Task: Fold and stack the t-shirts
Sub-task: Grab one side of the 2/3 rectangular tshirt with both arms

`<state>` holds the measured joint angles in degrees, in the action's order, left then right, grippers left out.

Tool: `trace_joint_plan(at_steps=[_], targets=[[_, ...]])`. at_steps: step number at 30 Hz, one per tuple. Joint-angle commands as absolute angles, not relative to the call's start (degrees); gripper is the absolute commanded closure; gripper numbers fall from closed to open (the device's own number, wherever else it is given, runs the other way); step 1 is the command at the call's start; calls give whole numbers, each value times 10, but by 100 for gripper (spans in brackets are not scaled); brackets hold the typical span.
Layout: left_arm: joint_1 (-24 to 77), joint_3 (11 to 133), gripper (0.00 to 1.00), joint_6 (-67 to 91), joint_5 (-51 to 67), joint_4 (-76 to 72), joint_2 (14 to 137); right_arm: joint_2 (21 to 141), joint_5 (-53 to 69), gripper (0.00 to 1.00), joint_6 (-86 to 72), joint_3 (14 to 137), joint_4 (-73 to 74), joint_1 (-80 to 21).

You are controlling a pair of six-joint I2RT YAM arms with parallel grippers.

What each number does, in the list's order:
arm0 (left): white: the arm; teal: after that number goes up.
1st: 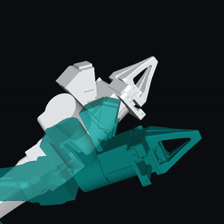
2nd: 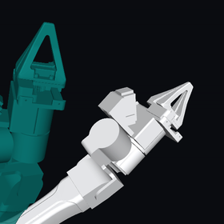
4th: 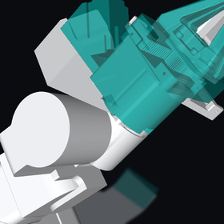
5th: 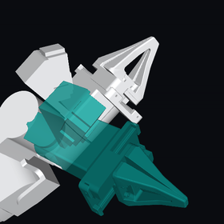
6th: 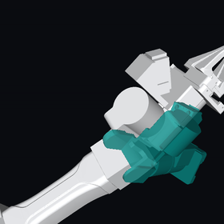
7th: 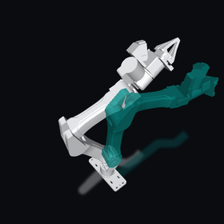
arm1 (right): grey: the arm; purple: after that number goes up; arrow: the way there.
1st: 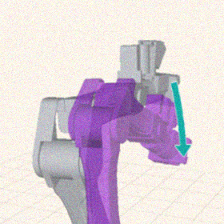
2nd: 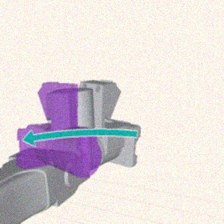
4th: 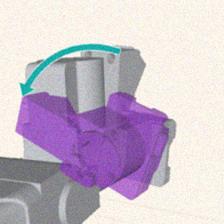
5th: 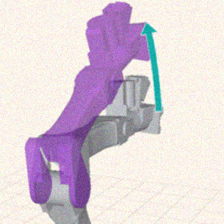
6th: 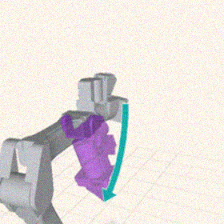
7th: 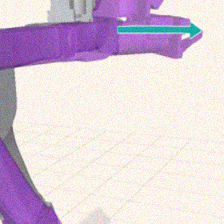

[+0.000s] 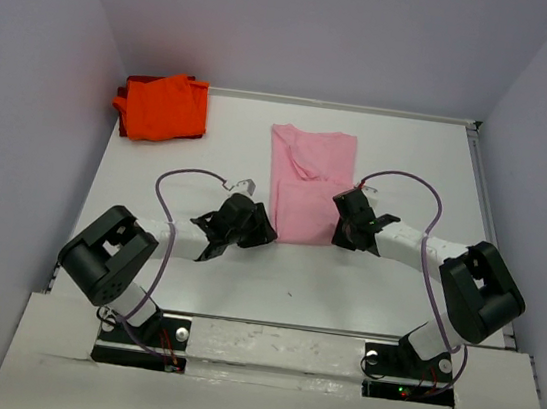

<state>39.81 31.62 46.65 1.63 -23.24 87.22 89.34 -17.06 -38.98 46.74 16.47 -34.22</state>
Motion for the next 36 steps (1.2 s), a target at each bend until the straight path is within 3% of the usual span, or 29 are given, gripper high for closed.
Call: trace_joint_plan(at_steps=[1, 13, 36], targets=[[403, 287, 45, 475, 8, -232, 825, 900, -168, 100, -384, 477, 154, -347], [394, 222, 45, 518, -17, -257, 743, 907, -161, 100, -380, 486, 153, -347], [389, 188, 44, 544, -3, -425, 833, 921, -153, 100, -372, 483, 150, -347]])
